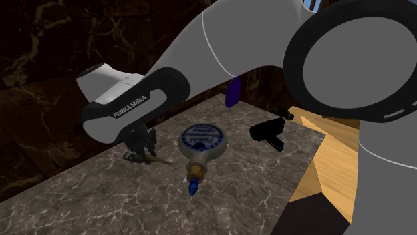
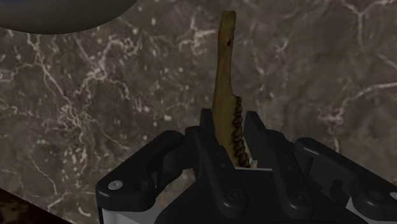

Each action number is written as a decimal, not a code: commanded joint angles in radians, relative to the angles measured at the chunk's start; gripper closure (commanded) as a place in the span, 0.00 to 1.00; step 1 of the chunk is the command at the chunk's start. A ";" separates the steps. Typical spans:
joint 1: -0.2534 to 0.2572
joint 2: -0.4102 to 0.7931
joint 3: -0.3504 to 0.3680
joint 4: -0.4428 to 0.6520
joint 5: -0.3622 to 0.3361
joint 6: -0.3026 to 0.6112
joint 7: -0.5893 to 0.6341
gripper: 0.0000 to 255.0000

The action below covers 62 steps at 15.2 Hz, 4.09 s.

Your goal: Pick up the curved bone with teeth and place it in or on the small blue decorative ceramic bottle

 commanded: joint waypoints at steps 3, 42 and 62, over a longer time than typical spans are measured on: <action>-0.003 0.000 -0.003 -0.001 -0.001 -0.001 -0.002 1.00; -0.097 -0.317 -0.015 -0.015 0.134 -0.243 -0.208 1.00; -0.174 -0.527 -0.106 -0.408 0.171 -0.015 -0.355 1.00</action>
